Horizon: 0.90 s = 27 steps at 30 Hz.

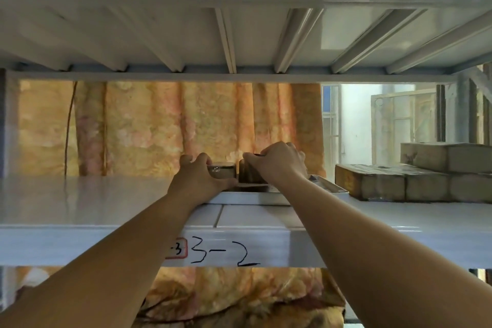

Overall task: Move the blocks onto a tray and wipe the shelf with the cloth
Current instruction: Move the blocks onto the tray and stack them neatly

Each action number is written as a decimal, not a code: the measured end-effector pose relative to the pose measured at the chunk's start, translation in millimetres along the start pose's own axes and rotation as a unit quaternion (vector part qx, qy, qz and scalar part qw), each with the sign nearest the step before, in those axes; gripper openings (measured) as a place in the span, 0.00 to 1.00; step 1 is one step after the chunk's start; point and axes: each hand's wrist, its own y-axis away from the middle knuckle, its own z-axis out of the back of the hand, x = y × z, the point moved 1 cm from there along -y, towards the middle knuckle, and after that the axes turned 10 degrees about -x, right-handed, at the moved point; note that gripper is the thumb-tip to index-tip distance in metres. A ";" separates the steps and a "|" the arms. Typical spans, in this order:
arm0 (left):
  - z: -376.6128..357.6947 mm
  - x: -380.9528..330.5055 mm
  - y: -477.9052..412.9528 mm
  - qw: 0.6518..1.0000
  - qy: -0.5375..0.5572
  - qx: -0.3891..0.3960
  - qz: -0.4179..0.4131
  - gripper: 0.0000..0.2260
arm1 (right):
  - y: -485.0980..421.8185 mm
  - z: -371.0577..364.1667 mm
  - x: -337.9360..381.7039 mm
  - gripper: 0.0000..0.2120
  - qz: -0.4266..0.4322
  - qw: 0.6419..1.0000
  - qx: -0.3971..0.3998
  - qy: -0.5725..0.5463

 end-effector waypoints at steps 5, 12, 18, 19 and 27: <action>-1.4 -1.7 5.1 0.997 -0.060 0.004 -0.041 0.29 | 1.1 -8.1 2.7 0.27 -0.001 1.000 0.009 0.025; -0.9 -4.4 6.8 0.996 -0.074 0.004 -0.041 0.30 | 0.6 -23.9 0.7 0.34 0.030 0.989 0.137 0.043; -1.1 1.3 7.3 0.999 -0.049 0.003 -0.021 0.32 | -6.5 -22.0 -4.9 0.24 0.053 0.989 0.141 -0.003; -1.3 2.0 7.7 0.999 -0.047 0.001 -0.018 0.33 | -5.8 -21.2 -6.6 0.25 0.054 0.989 0.140 -0.012; 0.7 -4.0 12.6 0.997 -0.038 0.004 -0.071 0.28 | -1.8 -22.3 -18.8 0.23 0.077 0.988 0.120 -0.055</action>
